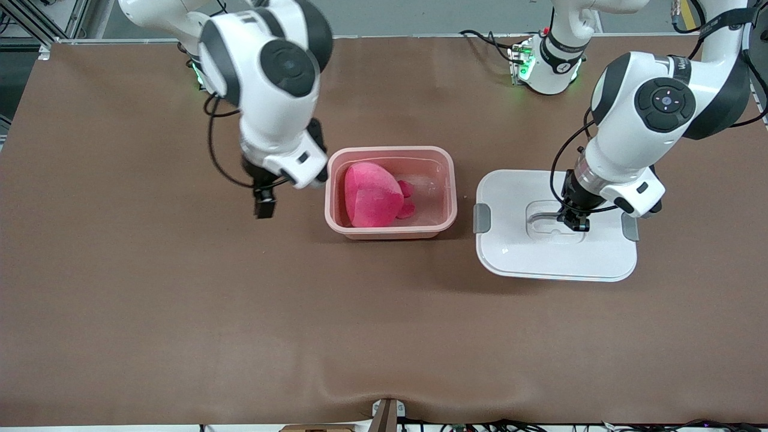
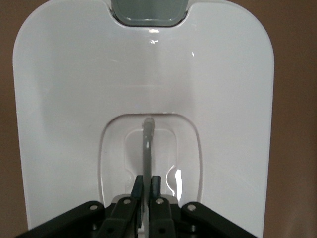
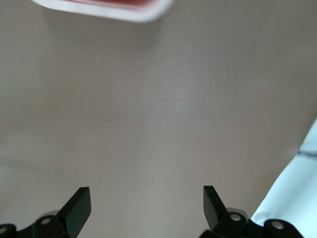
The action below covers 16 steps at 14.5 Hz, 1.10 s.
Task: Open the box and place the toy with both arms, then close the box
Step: 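Withdraw the right gripper while the left gripper carries the lid over the box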
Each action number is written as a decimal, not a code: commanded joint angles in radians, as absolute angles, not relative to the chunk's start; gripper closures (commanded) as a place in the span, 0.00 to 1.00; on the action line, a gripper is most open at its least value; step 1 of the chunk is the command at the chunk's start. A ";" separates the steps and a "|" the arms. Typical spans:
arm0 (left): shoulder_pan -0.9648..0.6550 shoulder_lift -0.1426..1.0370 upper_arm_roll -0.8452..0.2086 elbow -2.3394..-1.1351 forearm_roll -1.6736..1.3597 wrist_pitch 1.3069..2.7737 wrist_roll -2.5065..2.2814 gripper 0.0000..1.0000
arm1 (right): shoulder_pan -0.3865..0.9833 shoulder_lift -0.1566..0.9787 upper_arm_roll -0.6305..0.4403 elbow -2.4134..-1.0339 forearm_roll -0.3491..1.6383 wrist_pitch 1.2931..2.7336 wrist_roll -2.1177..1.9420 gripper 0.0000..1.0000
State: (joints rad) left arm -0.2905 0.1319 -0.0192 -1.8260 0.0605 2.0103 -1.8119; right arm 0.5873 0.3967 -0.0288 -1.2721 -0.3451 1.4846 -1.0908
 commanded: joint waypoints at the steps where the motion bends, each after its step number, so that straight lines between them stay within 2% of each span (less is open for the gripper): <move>1: -0.307 0.097 -0.029 -1.845 0.022 2.020 -1.819 1.00 | 0.479 0.377 -0.012 -1.270 -0.293 1.494 -0.981 0.00; 6: -0.334 0.120 -0.058 -1.827 0.031 2.034 -1.905 1.00 | 0.298 0.331 -0.012 -1.331 -0.195 1.494 -0.887 0.00; 10: -0.396 0.164 -0.058 -1.778 0.038 2.036 -2.005 1.00 | 0.163 0.292 -0.011 -1.368 -0.183 1.491 -0.877 0.00; 13: -0.423 0.195 -0.060 -1.743 0.037 2.036 -2.068 1.00 | 0.048 0.269 -0.012 -1.376 -0.095 1.490 -0.876 0.00; 16: -0.463 0.216 -0.060 -1.729 0.038 2.036 -2.112 1.00 | -0.038 0.209 -0.012 -1.410 -0.084 1.486 -0.870 0.00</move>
